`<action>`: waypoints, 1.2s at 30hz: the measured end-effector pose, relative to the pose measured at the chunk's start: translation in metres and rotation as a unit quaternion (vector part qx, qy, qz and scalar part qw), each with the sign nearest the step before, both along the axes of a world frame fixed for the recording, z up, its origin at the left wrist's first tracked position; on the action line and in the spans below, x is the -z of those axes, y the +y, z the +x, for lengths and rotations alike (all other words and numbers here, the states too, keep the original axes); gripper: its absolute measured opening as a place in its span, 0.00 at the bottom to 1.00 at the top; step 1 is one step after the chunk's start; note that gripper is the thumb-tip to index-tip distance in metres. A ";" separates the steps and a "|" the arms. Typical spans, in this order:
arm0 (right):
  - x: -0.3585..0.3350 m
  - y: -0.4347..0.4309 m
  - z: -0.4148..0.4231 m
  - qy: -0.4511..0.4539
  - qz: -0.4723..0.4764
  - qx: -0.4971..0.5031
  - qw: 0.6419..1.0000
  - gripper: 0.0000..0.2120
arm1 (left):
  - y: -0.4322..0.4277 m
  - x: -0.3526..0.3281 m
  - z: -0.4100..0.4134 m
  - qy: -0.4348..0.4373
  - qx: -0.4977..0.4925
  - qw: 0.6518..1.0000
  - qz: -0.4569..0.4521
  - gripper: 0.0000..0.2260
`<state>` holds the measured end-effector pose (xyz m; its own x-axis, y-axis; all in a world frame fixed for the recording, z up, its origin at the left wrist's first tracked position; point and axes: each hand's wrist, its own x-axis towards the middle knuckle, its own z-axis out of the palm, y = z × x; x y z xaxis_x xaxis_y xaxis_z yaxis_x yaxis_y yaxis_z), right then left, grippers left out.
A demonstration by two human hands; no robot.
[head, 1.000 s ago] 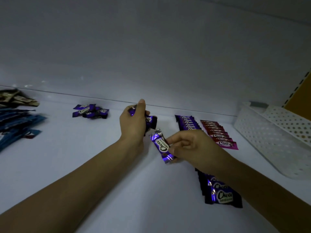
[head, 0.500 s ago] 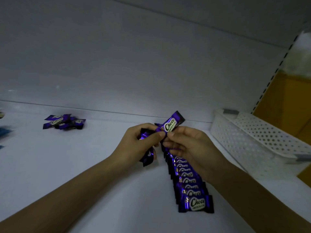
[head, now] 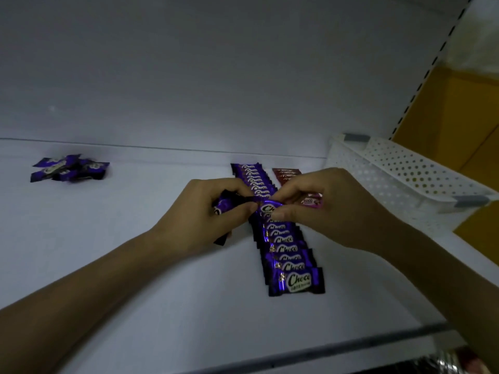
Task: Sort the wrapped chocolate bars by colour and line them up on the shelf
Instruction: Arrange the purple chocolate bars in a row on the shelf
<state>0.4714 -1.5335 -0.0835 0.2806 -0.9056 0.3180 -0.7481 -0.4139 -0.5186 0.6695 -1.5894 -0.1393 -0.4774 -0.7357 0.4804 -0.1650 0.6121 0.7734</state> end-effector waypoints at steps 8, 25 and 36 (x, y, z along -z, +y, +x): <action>0.006 0.038 -0.020 -0.039 0.033 -0.019 0.998 0.14 | 0.001 0.000 -0.002 0.029 -0.023 0.999 0.006 0.08; 0.042 0.065 -0.018 0.153 0.020 0.046 0.987 0.05 | -0.006 0.009 -0.002 -0.003 -0.050 0.998 -0.026 0.06; 0.033 0.057 -0.018 -0.016 0.032 0.015 0.999 0.11 | -0.008 0.009 -0.005 0.033 -0.049 0.997 0.044 0.05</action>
